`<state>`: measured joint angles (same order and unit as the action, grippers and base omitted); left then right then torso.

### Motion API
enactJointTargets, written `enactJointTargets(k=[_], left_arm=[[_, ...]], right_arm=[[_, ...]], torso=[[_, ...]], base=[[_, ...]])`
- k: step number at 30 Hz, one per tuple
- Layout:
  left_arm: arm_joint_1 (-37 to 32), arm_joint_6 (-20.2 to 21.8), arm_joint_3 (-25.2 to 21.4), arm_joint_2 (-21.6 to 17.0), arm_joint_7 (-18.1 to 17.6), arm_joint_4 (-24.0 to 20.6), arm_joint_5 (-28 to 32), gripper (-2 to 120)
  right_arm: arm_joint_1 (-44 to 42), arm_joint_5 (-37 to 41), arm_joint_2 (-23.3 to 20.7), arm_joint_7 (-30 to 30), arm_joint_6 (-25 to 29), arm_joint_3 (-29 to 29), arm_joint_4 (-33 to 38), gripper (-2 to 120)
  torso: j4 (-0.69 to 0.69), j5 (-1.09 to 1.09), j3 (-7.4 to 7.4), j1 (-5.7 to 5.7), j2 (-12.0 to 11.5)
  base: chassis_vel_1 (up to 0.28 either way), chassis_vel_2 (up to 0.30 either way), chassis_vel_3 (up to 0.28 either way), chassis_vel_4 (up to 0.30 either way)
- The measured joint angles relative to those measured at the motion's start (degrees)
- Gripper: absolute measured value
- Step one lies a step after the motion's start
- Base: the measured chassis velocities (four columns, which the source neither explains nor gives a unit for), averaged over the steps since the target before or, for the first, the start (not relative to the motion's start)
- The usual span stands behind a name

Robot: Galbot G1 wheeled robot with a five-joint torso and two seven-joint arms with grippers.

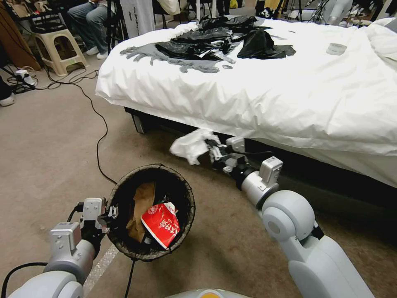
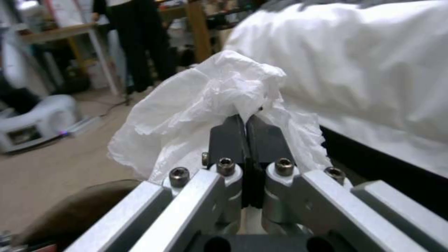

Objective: Pick up the trash bin, then pick up the garbage from the floor and place it into the trash bin.

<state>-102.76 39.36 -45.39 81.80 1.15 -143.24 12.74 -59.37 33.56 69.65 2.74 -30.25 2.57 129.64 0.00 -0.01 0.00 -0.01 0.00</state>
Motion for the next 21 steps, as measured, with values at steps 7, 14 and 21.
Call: enactJointTargets(k=[7,14,21], left_arm=[[0.0,0.0,0.0,0.0,0.0,0.0,0.0,1],[0.0,0.0,0.0,0.0,0.0,0.0,0.0,1],[0.0,0.0,0.0,0.0,0.0,0.0,0.0,1]], right_arm=[[3.5,0.0,0.4,0.0,-0.4,-9.4,-0.1,0],[4.5,-1.5,0.6,0.1,-0.5,-14.8,-2.1,0],[4.1,-4.5,1.7,0.3,-0.4,-18.6,-5.6,0]], torso=[[0.00,0.00,0.00,0.00,0.0],[0.00,0.00,0.00,0.00,0.0],[0.00,0.01,0.00,0.00,0.0]], base=[[0.000,0.000,0.000,0.000],[0.000,0.000,0.000,0.000],[0.000,0.000,0.000,0.000]])
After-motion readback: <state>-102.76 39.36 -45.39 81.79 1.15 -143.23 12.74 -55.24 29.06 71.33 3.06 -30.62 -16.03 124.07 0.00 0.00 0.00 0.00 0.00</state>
